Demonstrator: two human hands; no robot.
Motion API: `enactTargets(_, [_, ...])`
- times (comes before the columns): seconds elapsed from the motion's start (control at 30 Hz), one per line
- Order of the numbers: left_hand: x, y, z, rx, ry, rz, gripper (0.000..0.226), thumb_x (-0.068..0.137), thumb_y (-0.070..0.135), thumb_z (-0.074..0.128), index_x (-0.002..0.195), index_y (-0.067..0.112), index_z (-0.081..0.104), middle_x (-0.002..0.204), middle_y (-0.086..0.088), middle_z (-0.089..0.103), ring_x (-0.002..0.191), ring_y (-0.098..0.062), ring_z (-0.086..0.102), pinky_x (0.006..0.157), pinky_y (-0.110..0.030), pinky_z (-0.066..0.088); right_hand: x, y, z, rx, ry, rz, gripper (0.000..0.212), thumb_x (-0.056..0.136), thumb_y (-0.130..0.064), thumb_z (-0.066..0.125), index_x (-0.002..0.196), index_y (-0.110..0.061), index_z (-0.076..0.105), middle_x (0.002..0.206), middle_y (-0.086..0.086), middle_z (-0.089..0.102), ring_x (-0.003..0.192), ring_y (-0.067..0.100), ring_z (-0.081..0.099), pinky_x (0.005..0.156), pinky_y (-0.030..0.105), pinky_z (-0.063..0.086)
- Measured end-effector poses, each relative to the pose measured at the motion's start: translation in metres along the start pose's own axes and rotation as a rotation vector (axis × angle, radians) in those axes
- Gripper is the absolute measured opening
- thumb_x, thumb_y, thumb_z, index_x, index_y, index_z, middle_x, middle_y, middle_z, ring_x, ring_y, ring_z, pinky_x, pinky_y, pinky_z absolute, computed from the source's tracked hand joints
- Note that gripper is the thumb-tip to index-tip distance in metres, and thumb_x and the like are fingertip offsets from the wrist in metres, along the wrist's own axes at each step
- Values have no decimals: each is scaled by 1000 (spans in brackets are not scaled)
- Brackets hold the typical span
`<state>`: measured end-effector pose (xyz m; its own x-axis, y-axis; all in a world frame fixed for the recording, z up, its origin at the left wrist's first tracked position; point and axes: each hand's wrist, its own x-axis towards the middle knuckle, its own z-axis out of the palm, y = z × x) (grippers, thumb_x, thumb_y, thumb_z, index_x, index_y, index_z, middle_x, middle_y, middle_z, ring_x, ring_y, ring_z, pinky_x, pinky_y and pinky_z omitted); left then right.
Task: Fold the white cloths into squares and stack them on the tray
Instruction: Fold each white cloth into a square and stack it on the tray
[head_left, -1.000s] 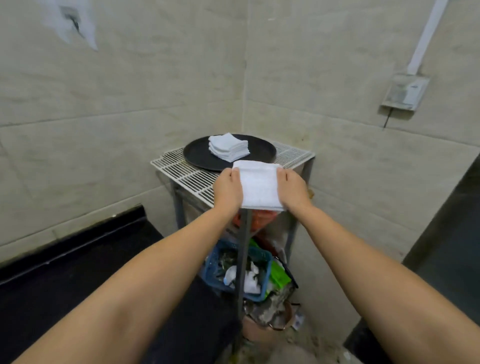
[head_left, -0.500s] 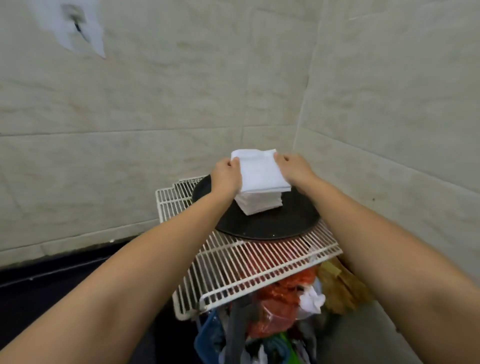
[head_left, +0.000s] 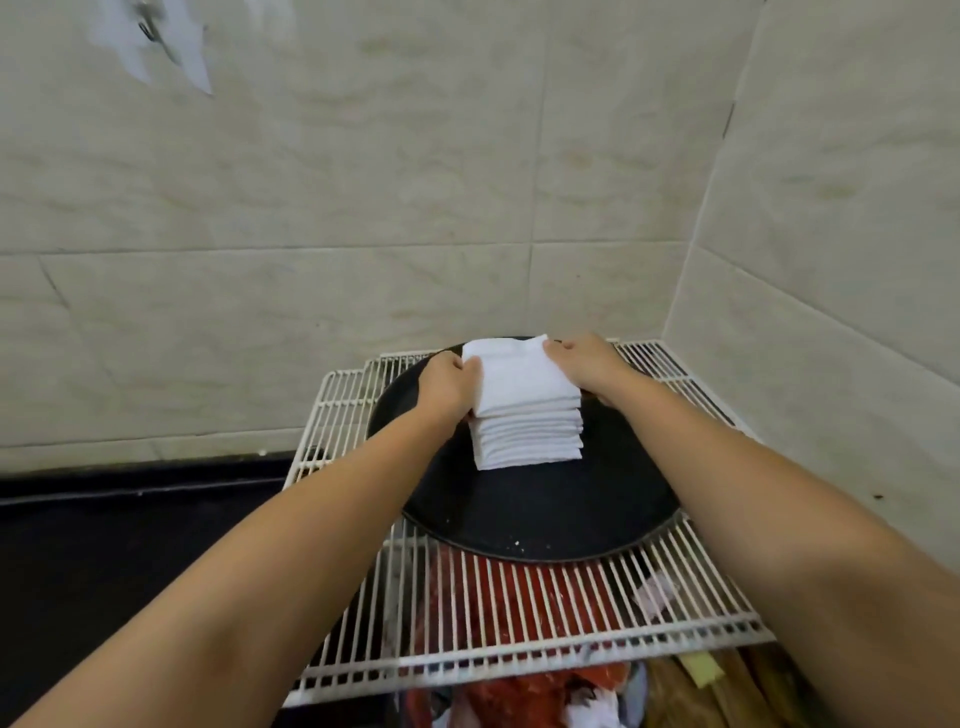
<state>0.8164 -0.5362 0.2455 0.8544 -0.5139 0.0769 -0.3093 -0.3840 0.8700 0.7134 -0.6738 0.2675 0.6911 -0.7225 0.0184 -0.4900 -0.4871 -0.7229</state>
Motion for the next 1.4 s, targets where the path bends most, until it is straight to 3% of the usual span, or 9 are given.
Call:
enactTargets(0.07, [0, -3, 2, 38, 9, -10, 43, 91, 20, 48, 53, 16, 28, 51, 0, 29, 48, -16, 28, 45, -29, 23, -1, 1, 3, -52, 4, -13, 52, 99, -31, 43, 51, -15, 30, 52, 3, 31, 49, 17, 30, 48, 32, 16])
enactTargets(0.27, [-1, -7, 5, 45, 10, -38, 38, 92, 27, 52, 59, 16, 37, 57, 0, 40, 53, -14, 38, 52, -29, 30, 0, 8, 2, -116, 8, -52, 53, 99, -33, 42, 51, -17, 25, 51, 3, 26, 48, 18, 25, 49, 33, 14])
enactTargets(0.43, [-8, -11, -18, 38, 28, -54, 40, 95, 37, 49, 66, 8, 46, 46, -3, 51, 28, -9, 46, 53, -27, 38, 2, -1, -9, -105, 168, -76, 52, 98, -35, 42, 53, -11, 35, 55, 10, 40, 62, 26, 41, 56, 35, 24])
enactTargets(0.63, [-27, -34, -93, 24, 112, -14, 33, 98, 33, 43, 71, 16, 38, 52, -7, 52, 24, -7, 43, 46, -26, 33, -24, -72, 21, -81, 241, -296, 40, 96, -30, 39, 59, -15, 40, 62, 6, 46, 69, 25, 45, 61, 31, 30])
enactTargets(0.7, [-44, -48, -133, 45, 144, 3, 30, 99, 31, 43, 75, 14, 41, 54, -7, 52, 24, -6, 44, 43, -25, 33, -45, -108, 54, -125, 183, -392, 33, 97, -31, 39, 69, -14, 49, 73, 9, 55, 73, 26, 47, 64, 31, 31])
enactTargets(0.8, [-86, -78, -205, 160, 207, -2, 26, 100, 33, 42, 90, 10, 48, 60, -5, 56, 43, -17, 52, 51, -28, 41, -86, -165, 116, -179, 72, -584, 31, 97, -32, 41, 84, -9, 56, 86, 14, 62, 78, 31, 54, 64, 34, 36])
enactTargets(0.93, [-160, -144, -310, 403, 333, -102, 29, 98, 41, 41, 97, 14, 53, 74, -2, 62, 67, -27, 60, 68, -35, 48, -160, -230, 222, -209, -96, -820, 27, 97, -33, 43, 90, -10, 57, 98, 17, 62, 92, 34, 57, 70, 37, 42])
enactTargets(1.1, [-271, -244, -416, 633, 402, -254, 29, 98, 40, 40, 105, 15, 54, 98, -4, 65, 93, -27, 60, 74, -36, 44, -272, -275, 352, -280, -274, -1001, 29, 99, -35, 40, 103, -12, 57, 108, 11, 59, 101, 32, 57, 84, 41, 44])
enactTargets(1.4, [-442, -398, -538, 786, 349, -578, 29, 98, 37, 40, 110, 13, 53, 111, -9, 58, 101, -28, 56, 84, -41, 49, -438, -307, 532, -444, -484, -1236, 32, 100, -36, 35, 119, -18, 54, 117, 2, 55, 107, 24, 54, 86, 39, 41])
